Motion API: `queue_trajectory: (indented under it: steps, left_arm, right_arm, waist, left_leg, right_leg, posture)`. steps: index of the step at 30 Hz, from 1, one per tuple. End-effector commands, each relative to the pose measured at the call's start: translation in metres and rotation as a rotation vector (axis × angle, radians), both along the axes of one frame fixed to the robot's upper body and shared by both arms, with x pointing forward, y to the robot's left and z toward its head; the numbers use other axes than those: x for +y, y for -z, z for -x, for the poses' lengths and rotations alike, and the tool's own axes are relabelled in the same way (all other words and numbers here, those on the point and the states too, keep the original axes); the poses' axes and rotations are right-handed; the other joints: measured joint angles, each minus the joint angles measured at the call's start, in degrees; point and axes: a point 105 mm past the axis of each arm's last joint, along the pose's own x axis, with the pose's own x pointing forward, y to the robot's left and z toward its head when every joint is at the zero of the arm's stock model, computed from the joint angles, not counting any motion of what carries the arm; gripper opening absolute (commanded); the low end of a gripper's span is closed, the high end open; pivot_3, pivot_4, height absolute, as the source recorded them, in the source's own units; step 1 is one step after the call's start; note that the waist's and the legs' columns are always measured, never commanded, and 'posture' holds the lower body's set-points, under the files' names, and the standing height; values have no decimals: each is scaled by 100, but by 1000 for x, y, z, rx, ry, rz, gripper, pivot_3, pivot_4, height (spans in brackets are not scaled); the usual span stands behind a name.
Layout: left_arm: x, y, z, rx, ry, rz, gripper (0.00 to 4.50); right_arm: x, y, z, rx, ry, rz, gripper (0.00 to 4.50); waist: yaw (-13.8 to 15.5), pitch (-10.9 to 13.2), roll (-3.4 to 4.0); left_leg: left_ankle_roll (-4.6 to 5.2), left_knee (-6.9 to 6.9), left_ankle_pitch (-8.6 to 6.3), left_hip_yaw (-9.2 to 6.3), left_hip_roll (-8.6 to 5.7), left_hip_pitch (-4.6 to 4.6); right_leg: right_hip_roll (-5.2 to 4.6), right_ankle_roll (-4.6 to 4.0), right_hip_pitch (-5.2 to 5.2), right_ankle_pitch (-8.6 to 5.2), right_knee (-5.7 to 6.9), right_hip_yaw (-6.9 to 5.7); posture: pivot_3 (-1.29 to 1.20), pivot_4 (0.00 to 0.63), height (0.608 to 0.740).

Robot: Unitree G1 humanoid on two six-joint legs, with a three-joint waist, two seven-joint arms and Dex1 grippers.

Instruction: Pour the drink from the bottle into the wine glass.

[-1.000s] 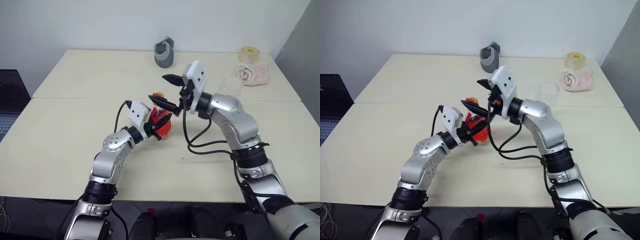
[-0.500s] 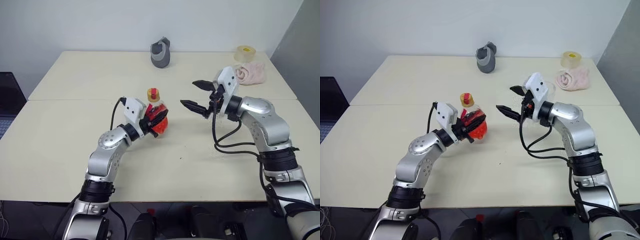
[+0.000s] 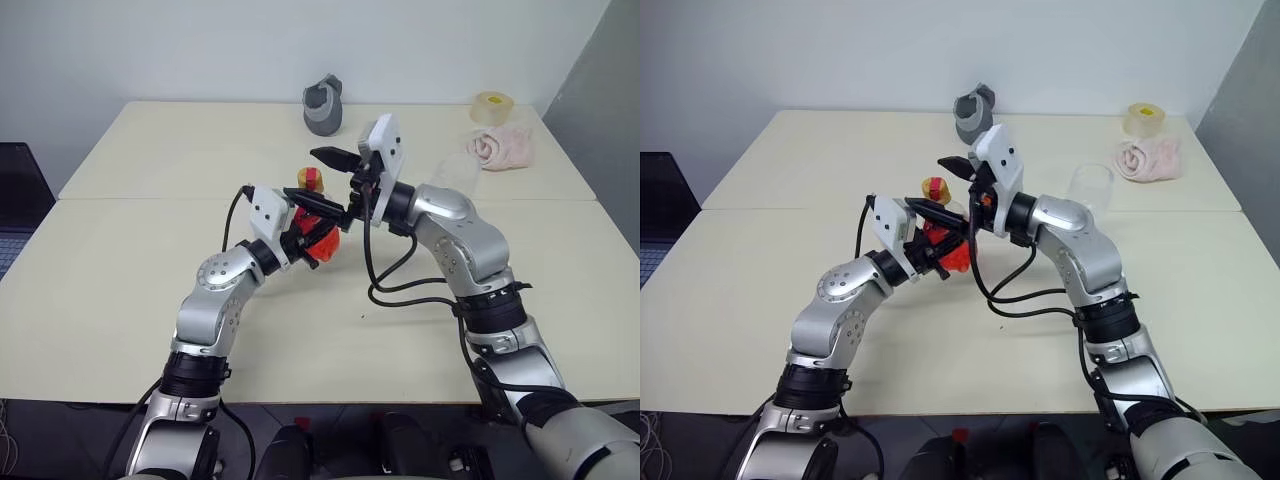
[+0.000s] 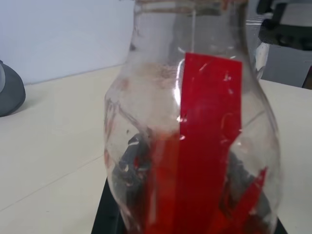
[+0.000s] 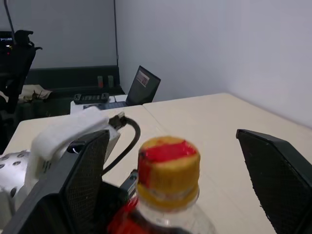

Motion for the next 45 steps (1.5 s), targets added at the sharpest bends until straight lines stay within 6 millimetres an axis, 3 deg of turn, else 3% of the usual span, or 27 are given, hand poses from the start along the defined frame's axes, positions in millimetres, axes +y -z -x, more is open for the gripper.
queue_trajectory:
  steps: [1,12,29,33,38,45]
  left_arm:
    - [1,-15,4,-62,10,12,989]
    - [1,-15,6,-63,10,7,989]
    - [-4,-16,7,-54,21,15,989]
    - [-4,-16,6,-53,22,16,989]
    - [-5,-16,5,-56,23,16,989]
    - [-1,-16,5,-60,21,8,989]
  right_arm:
    - [5,-17,1,-63,-9,-33,4446]
    - [-10,-20,-16,-59,85,-59,4446]
    - [-84,-6,-9,-32,195,66,4446]
    - [-81,-4,-2,-10,159,62,4446]
    - [-57,-8,8,15,63,10,4446]
    - [-34,-13,8,39,26,-56,4446]
  waist:
    - [-1,0,0]
    - [-10,0,0]
    - [24,0,0]
    - [-29,0,0]
    - [-27,0,0]
    - [-18,0,0]
  left_leg:
    - [0,0,0,0,0,0]
    - [0,0,0,2,1,0]
    - [5,0,-3,4,-1,-2]
    - [5,-2,-3,7,1,-1]
    - [5,-1,-3,4,2,-1]
    - [1,0,-1,2,1,-2]
  right_leg:
    - [0,0,0,0,0,0]
    - [0,0,-2,0,2,2]
    - [-2,0,0,0,-1,2]
    - [0,0,-2,0,2,5]
    - [0,0,-2,0,2,3]
    - [0,0,-2,0,1,2]
  posture:
    - [0,150,740]
    - [0,150,740]
    - [0,150,740]
    - [0,150,740]
    - [0,150,740]
    - [0,150,740]
